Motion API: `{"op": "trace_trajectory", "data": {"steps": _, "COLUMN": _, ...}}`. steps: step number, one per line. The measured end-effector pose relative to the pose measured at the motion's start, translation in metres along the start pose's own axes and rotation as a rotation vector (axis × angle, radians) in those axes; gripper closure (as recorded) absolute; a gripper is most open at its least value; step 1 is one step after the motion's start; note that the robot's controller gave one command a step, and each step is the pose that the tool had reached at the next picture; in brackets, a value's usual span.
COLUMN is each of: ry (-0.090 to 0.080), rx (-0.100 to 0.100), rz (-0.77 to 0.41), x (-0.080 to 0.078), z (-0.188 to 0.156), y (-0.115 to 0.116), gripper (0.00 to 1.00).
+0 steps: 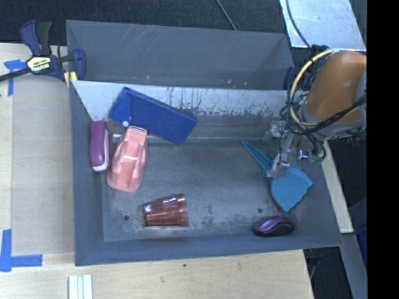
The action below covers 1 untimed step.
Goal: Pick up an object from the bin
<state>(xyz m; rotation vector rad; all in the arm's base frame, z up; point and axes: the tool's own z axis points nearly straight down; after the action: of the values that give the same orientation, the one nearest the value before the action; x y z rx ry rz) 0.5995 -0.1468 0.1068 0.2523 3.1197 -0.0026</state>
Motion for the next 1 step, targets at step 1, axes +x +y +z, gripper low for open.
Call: {"op": "trace_trajectory", "data": {"steps": 1, "ry": -0.006, "rx": -0.003, "rz": 0.048, "x": -0.0025, "z": -0.0201, "y": 0.0129, "gripper": 0.00}}
